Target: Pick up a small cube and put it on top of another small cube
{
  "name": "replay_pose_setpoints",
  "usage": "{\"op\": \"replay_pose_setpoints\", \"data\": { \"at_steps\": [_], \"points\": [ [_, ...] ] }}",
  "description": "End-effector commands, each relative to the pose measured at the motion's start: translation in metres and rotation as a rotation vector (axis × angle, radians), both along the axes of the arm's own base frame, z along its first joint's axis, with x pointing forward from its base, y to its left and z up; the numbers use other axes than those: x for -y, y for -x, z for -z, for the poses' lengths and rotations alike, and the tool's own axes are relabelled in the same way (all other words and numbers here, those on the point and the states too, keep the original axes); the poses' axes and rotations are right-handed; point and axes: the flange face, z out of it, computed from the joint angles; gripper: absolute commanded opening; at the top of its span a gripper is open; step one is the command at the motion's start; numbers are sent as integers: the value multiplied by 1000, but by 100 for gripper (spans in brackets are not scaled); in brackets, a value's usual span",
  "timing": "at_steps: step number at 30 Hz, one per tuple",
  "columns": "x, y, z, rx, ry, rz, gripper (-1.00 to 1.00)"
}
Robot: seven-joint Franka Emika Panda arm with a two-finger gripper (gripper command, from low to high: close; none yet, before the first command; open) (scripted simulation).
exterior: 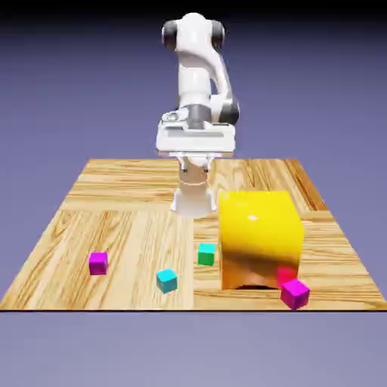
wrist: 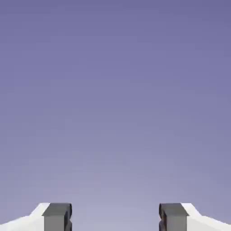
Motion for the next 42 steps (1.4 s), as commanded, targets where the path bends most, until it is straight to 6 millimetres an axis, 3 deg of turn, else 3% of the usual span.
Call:
{"op": "replay_pose_setpoints", "data": {
  "at_steps": [1,13,25,34,42],
  "points": [
    [0,-9,5,-40,-18,-1,0],
    [-12,-106,96,-506,-147,-17,0],
    [-54,-170,186,-866,-124,-52,0],
    [-119,-200,228,-1035,-14,-126,0],
    [-215,-205,250,-1131,152,-254,0]
  ]
}}
